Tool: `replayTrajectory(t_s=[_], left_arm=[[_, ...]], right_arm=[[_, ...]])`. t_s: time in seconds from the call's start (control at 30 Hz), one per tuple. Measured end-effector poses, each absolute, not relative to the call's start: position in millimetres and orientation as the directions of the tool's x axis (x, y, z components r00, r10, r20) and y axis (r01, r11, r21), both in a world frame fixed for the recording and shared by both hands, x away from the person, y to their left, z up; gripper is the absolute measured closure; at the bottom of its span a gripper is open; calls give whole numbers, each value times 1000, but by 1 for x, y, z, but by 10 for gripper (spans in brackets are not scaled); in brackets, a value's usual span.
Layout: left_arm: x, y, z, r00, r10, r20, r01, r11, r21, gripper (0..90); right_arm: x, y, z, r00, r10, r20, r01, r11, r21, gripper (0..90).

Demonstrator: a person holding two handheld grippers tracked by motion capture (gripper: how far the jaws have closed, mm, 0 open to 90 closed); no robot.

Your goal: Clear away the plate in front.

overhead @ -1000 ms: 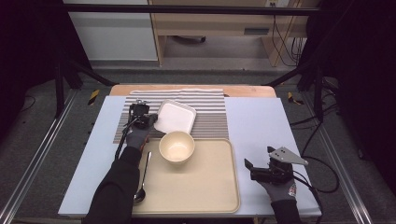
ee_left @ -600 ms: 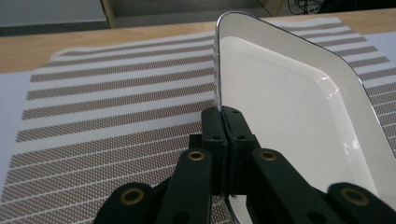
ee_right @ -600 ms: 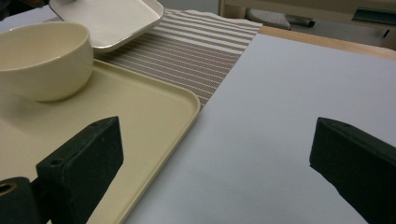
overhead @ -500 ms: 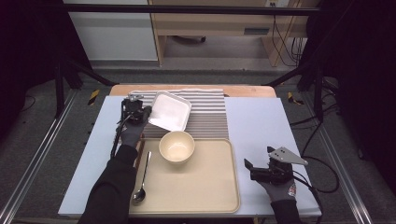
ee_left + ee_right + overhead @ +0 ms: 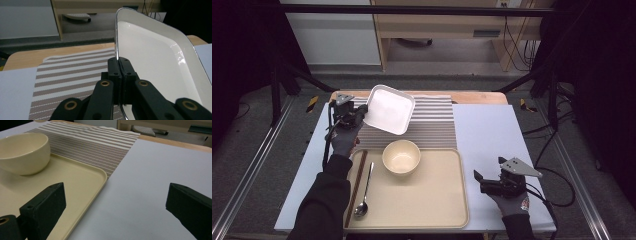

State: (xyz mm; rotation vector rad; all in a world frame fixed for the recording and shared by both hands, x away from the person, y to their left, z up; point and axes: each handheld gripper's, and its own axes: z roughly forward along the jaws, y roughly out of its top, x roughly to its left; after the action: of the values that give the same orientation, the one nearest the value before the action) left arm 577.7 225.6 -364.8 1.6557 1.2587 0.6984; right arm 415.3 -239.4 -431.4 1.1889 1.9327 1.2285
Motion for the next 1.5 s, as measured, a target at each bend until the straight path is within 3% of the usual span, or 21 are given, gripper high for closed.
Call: replayTrajectory(t_s=[0.63,1.5], left_arm=[[510,212,-323,468,883,-41,295,-112,949,882],[424,187,-347,622,782,21,243,-218,945,882]], right_arm=[[414,-238,-431,-457,890,3,379,191,905,32],[412,-239,-429,-451,893,-7,371,194,908,32]])
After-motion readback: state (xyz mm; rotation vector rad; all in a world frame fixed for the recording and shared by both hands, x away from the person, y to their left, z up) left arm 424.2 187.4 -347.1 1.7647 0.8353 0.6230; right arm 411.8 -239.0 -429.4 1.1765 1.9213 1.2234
